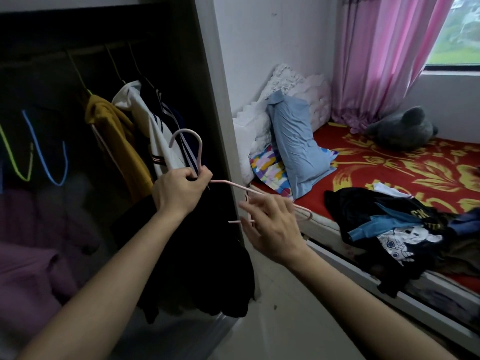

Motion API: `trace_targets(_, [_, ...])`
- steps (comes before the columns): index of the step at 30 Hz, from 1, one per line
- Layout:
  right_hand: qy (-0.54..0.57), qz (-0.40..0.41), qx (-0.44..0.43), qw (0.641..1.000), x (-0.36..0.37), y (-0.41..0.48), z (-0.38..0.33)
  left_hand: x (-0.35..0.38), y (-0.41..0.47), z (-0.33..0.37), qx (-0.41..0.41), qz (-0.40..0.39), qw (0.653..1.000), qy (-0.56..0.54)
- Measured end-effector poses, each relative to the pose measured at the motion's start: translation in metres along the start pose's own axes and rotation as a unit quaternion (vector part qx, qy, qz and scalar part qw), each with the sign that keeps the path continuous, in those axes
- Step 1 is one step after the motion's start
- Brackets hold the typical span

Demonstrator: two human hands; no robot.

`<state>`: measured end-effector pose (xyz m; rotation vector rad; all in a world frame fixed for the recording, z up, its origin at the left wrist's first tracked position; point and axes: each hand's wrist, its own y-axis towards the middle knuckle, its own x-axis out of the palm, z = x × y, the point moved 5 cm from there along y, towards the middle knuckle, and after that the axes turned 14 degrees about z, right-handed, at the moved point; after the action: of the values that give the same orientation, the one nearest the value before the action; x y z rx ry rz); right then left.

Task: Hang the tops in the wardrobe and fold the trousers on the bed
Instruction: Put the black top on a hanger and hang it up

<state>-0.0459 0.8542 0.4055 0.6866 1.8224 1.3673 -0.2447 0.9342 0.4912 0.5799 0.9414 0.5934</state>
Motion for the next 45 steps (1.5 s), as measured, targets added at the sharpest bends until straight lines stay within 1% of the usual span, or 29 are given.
trace_targets(1, [0.04,-0.055,0.012,0.998,0.005,-0.001,-0.005,-0.001,0.0,0.001,0.006,0.006,1.0,-0.009])
trace_targets(2, [0.061,-0.131,0.045,0.989,0.013,-0.003,-0.008,0.0,-0.001,0.005,0.017,0.012,1.0,-0.014])
trace_targets(3, [0.048,-0.21,0.082,0.973,0.022,-0.006,-0.008,0.001,-0.002,0.009,0.031,0.016,0.999,-0.014])
trace_targets(4, [0.013,-0.266,0.099,0.959,0.03,-0.009,-0.008,0.002,-0.003,0.014,0.045,0.019,0.999,-0.008])
trace_targets(5, [-0.007,-0.285,0.099,0.953,0.035,-0.009,-0.011,0.004,-0.005,0.018,0.057,0.022,0.998,0.003])
trace_targets(6, [0.003,-0.28,0.092,0.956,0.038,-0.006,-0.016,0.005,-0.007,0.021,0.066,0.024,0.997,0.015])
trace_targets(8, [0.086,-0.233,0.079,0.965,0.035,0.003,-0.028,0.008,-0.009,0.02,0.077,0.023,0.996,0.024])
trace_targets(10, [0.17,-0.19,0.076,0.964,0.028,0.007,-0.035,0.007,-0.009,0.015,0.081,0.029,0.996,0.018])
trace_targets(11, [0.191,-0.165,0.073,0.965,0.024,0.005,-0.036,0.006,-0.009,0.011,0.08,0.035,0.996,0.016])
trace_targets(12, [0.208,-0.136,0.078,0.965,0.021,0.003,-0.037,0.005,-0.008,0.007,0.075,0.042,0.996,0.016])
trace_targets(14, [0.263,-0.095,0.137,0.95,0.017,-0.003,-0.035,0.003,-0.006,-0.001,0.057,0.048,0.997,0.012])
trace_targets(15, [0.294,-0.097,0.182,0.933,0.018,-0.004,-0.034,0.002,-0.006,-0.005,0.047,0.046,0.998,0.006])
trace_targets(16, [0.322,-0.124,0.227,0.911,0.021,-0.006,-0.032,0.003,-0.005,-0.009,0.037,0.042,0.998,-0.002])
trace_targets(17, [0.347,-0.171,0.26,0.884,0.025,-0.008,-0.031,0.003,-0.006,-0.011,0.027,0.038,0.999,-0.012])
trace_targets(18, [0.366,-0.227,0.272,0.861,0.03,-0.011,-0.032,0.003,-0.006,-0.012,0.015,0.036,0.999,-0.024])
trace_targets(19, [0.37,-0.28,0.261,0.846,0.033,-0.014,-0.034,0.003,-0.006,-0.012,0.004,0.035,0.999,-0.036])
trace_targets(20, [0.353,-0.33,0.233,0.844,0.035,-0.018,-0.035,0.003,-0.006,-0.012,-0.002,0.033,0.998,-0.05])
trace_targets(22, [0.255,-0.418,0.135,0.861,0.039,-0.027,-0.035,0.003,-0.008,-0.009,0.003,0.021,0.997,-0.072])
trace_targets(24, [0.123,-0.459,0.016,0.88,0.044,-0.032,-0.027,0.003,-0.01,-0.008,0.021,0.014,0.997,-0.066])
trace_targets(25, [0.08,-0.463,-0.018,0.882,0.045,-0.033,-0.022,0.001,-0.01,-0.01,0.029,0.02,0.998,-0.052])
trace_targets(27, [0.068,-0.454,-0.038,0.888,0.043,-0.033,-0.013,0.0,-0.006,-0.019,0.032,0.03,0.999,-0.026])
trace_targets(30, [0.102,-0.427,-0.006,0.898,0.032,-0.034,0.003,0.002,0.005,-0.045,0.008,0.018,1.0,-0.024])
trace_targets(34, [0.131,-0.383,0.057,0.913,0.02,-0.04,0.024,0.001,0.009,-0.075,-0.025,0.03,0.998,-0.044])
trace_targets(36, [0.12,-0.351,0.056,0.927,0.015,-0.042,0.027,0.002,0.007,-0.084,-0.038,0.041,0.997,-0.047])
trace_targets(38, [0.085,-0.313,0.011,0.946,0.01,-0.044,0.024,0.007,0.006,-0.09,-0.041,0.027,0.997,-0.052])
trace_targets(40, [0.035,-0.262,-0.084,0.961,0.005,-0.045,0.017,0.009,0.006,-0.094,-0.046,0.015,0.997,-0.062])
trace_targets(42, [0.025,-0.225,-0.159,0.961,0.002,-0.042,0.009,0.006,0.008,-0.096,-0.05,0.029,0.996,-0.068])
trace_targets(45, [0.005,-0.218,-0.226,0.949,0.006,-0.033,-0.007,0.003,0.01,-0.092,-0.055,0.042,0.995,-0.073])
